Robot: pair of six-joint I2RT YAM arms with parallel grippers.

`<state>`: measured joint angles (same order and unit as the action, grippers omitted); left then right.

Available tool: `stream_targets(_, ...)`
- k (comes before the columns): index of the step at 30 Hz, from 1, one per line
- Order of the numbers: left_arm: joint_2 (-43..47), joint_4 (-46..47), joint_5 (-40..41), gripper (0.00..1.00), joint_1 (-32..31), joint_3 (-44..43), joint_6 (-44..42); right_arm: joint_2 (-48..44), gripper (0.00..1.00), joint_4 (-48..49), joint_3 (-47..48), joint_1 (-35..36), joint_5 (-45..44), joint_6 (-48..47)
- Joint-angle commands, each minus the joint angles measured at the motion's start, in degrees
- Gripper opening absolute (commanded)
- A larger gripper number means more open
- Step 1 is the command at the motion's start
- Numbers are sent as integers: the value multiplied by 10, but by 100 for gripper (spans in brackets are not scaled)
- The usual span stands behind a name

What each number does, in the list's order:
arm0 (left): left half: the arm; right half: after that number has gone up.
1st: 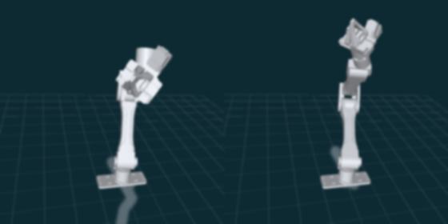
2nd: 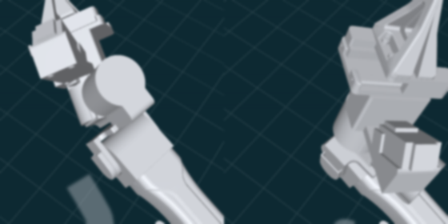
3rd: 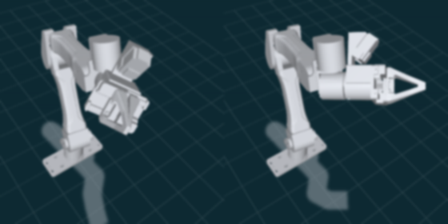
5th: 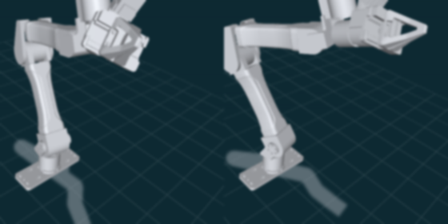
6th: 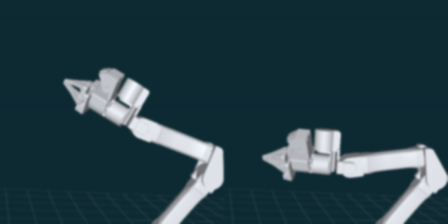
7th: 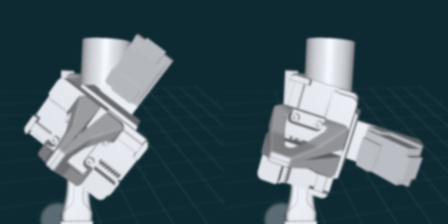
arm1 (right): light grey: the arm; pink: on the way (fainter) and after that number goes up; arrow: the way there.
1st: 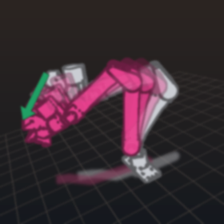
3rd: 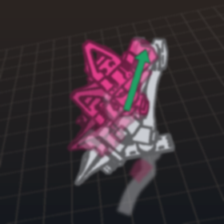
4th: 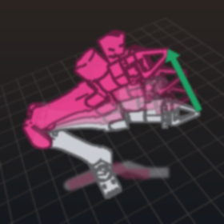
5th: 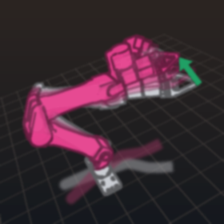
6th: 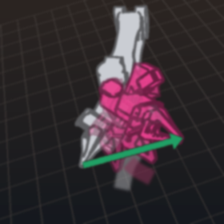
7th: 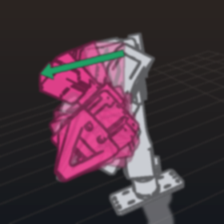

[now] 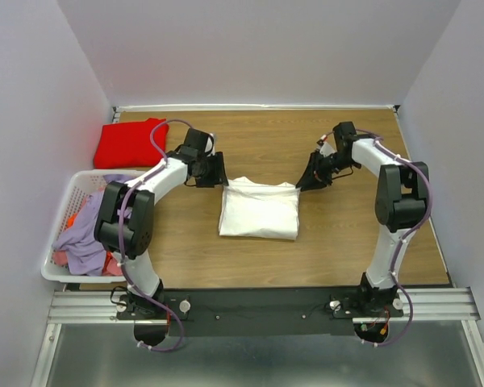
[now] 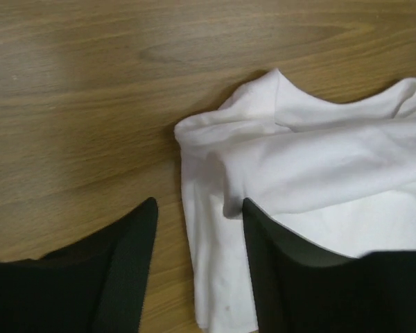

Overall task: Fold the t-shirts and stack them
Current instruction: Fold the tshirt

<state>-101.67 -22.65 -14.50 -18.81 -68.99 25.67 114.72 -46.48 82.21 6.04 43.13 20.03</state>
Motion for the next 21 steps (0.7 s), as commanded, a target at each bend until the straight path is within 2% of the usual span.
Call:
stream_targets(1, 44, 21, 55, 66, 6, -20, 5, -41, 37, 29, 26, -4, -64, 0)
stream_targets(2, 66, 20, 60, 70, 5, -20, 3, -71, 45, 36, 23, -4, -73, 1)
stream_targets(4, 104, 21, 73, 72, 1, -17, 3, -124, 49, 68, 2, -4, -87, 6)
stream_targets(10, 167, 27, 70, 69, -41, 25, 10, -216, 52, 179, -99, 1, -41, 25)
stream_targets(14, 162, 59, 55, 48, -96, 61, 10, -216, 51, 219, -136, 35, 33, 17)
stream_targets(15, 156, 64, 49, 39, -104, 66, 11, -202, 51, 225, -141, 42, 45, 9)
stream_targets(17, 134, 83, 29, 32, -117, 76, 15, -188, 50, 231, -151, 61, 71, 2)
stream_targets(18, 126, 94, 28, 24, -125, 79, 18, -182, 49, 235, -159, 63, 76, -2)
stream_targets(21, 95, 132, 24, 15, -130, 82, 26, -153, 47, 249, -159, 67, 91, -12)
